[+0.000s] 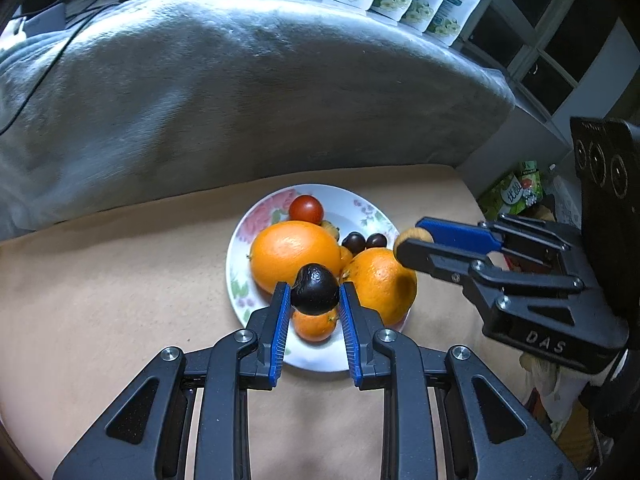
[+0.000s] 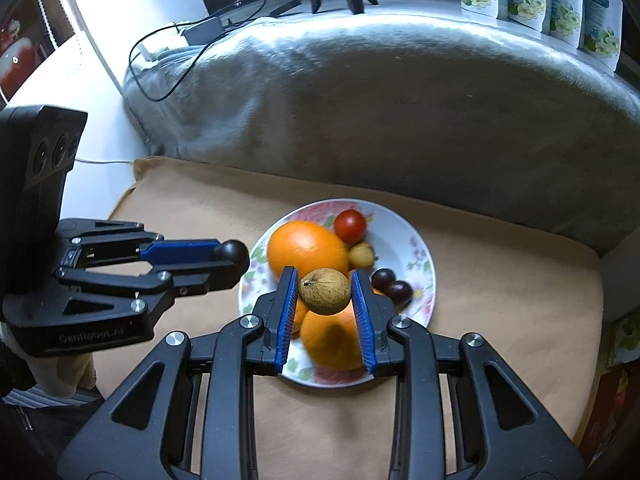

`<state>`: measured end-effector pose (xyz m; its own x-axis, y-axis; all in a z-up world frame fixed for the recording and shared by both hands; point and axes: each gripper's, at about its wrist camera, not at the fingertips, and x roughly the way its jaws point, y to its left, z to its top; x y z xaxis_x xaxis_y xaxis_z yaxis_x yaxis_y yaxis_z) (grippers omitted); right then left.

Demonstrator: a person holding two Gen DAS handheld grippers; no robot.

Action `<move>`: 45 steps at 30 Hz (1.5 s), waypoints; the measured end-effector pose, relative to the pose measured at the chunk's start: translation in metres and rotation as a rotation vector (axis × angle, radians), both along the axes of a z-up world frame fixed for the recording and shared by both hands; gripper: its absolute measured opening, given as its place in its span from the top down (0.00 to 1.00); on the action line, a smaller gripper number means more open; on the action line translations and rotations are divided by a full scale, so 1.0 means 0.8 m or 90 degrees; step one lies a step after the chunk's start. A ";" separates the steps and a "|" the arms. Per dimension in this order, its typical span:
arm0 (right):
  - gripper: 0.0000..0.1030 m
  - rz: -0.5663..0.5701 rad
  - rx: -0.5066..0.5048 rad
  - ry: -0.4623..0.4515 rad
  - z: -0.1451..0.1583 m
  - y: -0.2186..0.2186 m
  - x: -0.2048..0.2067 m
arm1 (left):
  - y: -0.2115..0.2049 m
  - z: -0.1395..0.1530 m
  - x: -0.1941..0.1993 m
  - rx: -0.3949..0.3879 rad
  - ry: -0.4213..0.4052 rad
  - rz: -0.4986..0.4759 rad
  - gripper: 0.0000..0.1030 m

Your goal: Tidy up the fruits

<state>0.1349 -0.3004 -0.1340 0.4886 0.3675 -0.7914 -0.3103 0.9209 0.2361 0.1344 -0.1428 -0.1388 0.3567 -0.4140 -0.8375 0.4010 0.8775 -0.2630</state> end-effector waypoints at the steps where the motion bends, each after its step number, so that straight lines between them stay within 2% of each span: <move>1: 0.72 -0.002 0.000 0.001 -0.001 -0.002 0.003 | -0.001 -0.001 0.000 0.001 0.001 -0.002 0.77; 17: 0.72 -0.021 0.024 0.034 -0.022 -0.015 0.044 | -0.022 -0.012 0.012 0.010 0.019 -0.033 0.77; 19: 0.66 -0.023 0.024 0.037 -0.023 -0.015 0.046 | -0.023 -0.012 0.013 0.011 0.020 -0.032 0.74; 21: 0.46 -0.030 0.025 0.033 -0.022 -0.018 0.046 | -0.023 -0.012 0.014 0.011 0.021 -0.032 0.70; 22: 0.43 -0.033 0.026 0.029 -0.020 -0.019 0.045 | -0.023 -0.011 0.013 0.011 0.020 -0.032 0.70; 30: 0.42 -0.060 0.045 0.023 -0.011 -0.030 0.033 | -0.016 -0.006 0.001 0.012 0.015 -0.020 0.70; 31: 0.42 -0.062 0.045 0.022 -0.010 -0.031 0.030 | -0.015 -0.006 -0.001 0.012 0.016 -0.018 0.67; 33: 0.31 -0.067 0.046 0.019 -0.006 -0.033 0.024 | -0.010 -0.005 -0.005 0.015 0.015 -0.012 0.62; 38: 0.30 -0.080 0.046 0.006 0.006 -0.035 0.007 | 0.002 0.006 -0.019 0.020 0.002 0.007 0.58; 40: 0.30 -0.085 0.045 0.003 0.010 -0.036 0.000 | 0.006 0.013 -0.024 0.018 -0.007 0.019 0.44; 42: 0.29 -0.087 0.042 -0.001 0.015 -0.035 -0.006 | 0.008 0.021 -0.030 0.015 -0.017 0.028 0.44; 44: 0.28 -0.090 0.032 -0.004 0.018 -0.033 -0.013 | 0.010 0.027 -0.034 0.020 -0.023 0.034 0.35; 45: 0.21 -0.095 0.024 -0.006 0.020 -0.033 -0.018 | 0.010 0.031 -0.037 0.024 -0.029 0.040 0.32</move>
